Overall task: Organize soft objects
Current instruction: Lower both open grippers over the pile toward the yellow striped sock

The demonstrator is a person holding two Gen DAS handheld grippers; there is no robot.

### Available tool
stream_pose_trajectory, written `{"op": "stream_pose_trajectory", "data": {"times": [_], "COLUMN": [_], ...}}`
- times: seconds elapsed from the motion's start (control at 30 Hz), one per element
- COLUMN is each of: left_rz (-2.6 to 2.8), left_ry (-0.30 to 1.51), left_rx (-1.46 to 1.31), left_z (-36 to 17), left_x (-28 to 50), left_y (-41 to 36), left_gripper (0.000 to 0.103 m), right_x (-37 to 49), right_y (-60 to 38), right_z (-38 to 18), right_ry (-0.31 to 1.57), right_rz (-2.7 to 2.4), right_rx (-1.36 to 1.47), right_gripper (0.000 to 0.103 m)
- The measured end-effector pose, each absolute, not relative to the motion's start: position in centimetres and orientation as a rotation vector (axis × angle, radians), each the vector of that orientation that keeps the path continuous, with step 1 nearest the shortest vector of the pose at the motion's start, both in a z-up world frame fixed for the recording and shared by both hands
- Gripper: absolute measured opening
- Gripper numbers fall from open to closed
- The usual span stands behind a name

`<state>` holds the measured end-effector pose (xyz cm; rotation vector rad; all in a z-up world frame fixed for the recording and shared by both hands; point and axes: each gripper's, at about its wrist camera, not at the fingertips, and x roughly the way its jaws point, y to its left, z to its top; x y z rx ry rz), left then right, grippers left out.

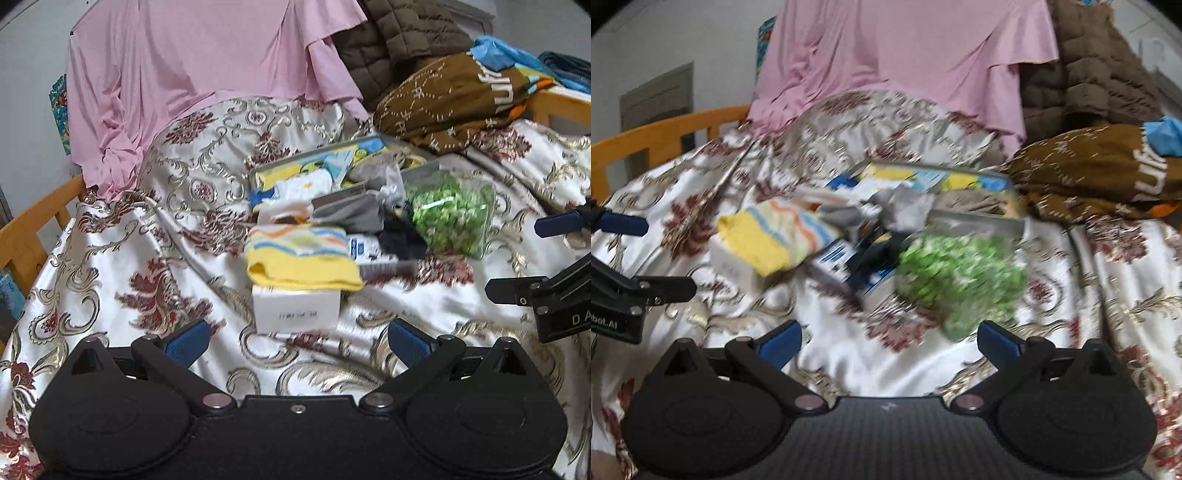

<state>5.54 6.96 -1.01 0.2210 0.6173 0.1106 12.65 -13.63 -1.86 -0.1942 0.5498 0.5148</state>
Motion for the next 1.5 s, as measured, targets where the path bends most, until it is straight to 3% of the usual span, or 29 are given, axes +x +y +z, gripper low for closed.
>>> {"op": "stream_pose_trajectory", "data": {"times": [0.3, 0.9, 1.23, 1.33, 1.5], "left_rz": [0.129, 0.150, 0.056, 0.032, -0.004], "left_ry": [0.646, 0.602, 0.632, 0.640, 0.688], "left_rx": [0.242, 0.212, 0.043, 0.028, -0.073], "left_z": [-1.4, 0.6, 0.8, 0.5, -0.1], "left_x": [5.1, 8.1, 12.7, 14.0, 16.1], "left_y": [7.7, 10.7, 13.1, 13.8, 15.4], "left_gripper": [0.102, 0.102, 0.102, 0.097, 0.077], "right_x": [12.1, 12.7, 15.1, 16.2, 18.3], "right_y": [-12.5, -12.3, -11.6, -10.8, -9.1], "right_z": [-2.6, -3.2, -2.4, -2.5, -3.1], "right_ry": [0.573, 0.442, 0.452, 0.458, 0.478], "right_rz": [0.579, 0.586, 0.574, 0.570, 0.566], "right_rx": [-0.215, -0.135, -0.123, -0.132, -0.150], "right_gripper": [0.103, 0.103, 0.098, 0.089, 0.077]}}
